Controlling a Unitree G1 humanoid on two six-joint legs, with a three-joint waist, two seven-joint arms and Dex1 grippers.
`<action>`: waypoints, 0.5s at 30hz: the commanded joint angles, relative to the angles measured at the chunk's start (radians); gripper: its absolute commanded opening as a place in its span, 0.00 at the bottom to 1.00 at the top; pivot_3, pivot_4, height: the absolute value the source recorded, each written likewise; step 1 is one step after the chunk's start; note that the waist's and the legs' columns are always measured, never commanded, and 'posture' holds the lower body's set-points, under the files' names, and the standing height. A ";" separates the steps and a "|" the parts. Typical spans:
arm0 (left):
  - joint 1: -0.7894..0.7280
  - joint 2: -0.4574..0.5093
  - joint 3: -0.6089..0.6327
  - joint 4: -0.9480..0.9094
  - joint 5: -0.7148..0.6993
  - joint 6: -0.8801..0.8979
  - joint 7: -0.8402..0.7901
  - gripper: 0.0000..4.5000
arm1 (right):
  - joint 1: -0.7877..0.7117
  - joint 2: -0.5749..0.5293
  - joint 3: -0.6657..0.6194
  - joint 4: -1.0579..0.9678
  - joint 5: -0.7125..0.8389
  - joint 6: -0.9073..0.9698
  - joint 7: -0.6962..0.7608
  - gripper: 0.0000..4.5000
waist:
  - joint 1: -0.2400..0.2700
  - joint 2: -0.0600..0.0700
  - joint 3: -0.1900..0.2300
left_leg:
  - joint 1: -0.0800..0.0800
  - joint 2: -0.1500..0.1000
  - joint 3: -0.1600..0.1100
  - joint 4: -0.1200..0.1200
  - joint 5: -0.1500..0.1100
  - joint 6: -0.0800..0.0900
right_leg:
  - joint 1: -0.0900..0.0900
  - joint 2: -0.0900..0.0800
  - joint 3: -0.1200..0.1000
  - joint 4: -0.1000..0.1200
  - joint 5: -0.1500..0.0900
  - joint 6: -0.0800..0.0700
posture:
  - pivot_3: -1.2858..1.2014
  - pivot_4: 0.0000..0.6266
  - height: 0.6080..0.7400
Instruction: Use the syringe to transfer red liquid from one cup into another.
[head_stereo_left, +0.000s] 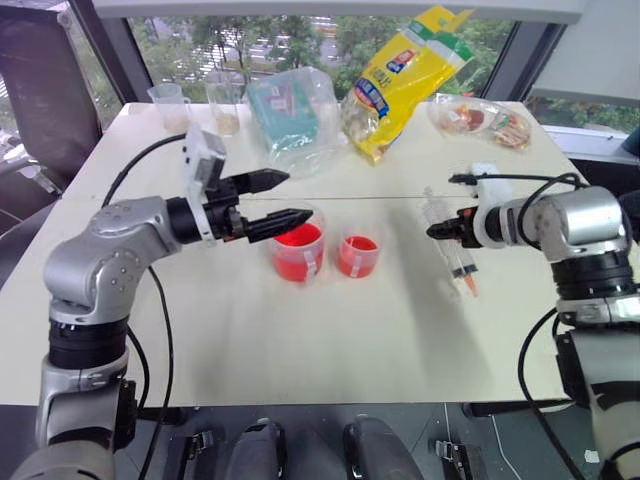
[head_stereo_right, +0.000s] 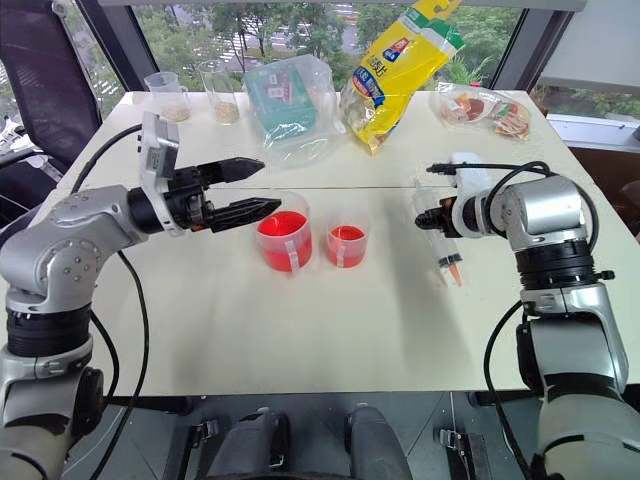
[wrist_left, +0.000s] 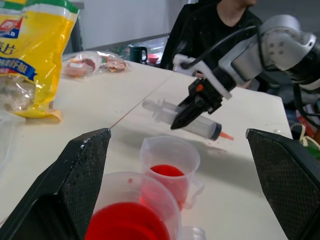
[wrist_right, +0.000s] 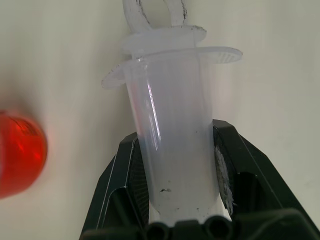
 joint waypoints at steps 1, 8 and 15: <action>0.003 0.014 0.013 -0.052 -0.025 -0.001 0.019 0.99 | 0.014 0.008 -0.006 0.021 -0.038 -0.019 -0.009 0.31 | 0.002 0.000 0.000 | 0.000 0.000 0.000 0.000 0.000 0.000 | 0.000 0.000 0.000 0.000 0.000 0.000 | 0.52 0.24 1.00; 0.024 0.030 0.008 -0.072 -0.037 0.002 0.039 1.00 | 0.027 0.031 -0.021 0.058 -0.076 -0.054 -0.013 0.53 | 0.003 0.000 0.000 | 0.001 0.000 0.000 0.000 0.000 0.000 | 0.002 0.000 0.000 -0.001 0.000 0.000 | 0.52 0.24 1.00; 0.040 0.066 0.018 -0.076 -0.051 0.004 0.038 1.00 | 0.014 -0.026 -0.010 -0.075 -0.064 -0.074 0.066 0.98 | 0.002 0.000 0.000 | 0.000 0.000 0.000 0.000 0.000 0.000 | 0.001 0.000 0.000 -0.001 0.000 0.000 | 0.52 0.24 1.00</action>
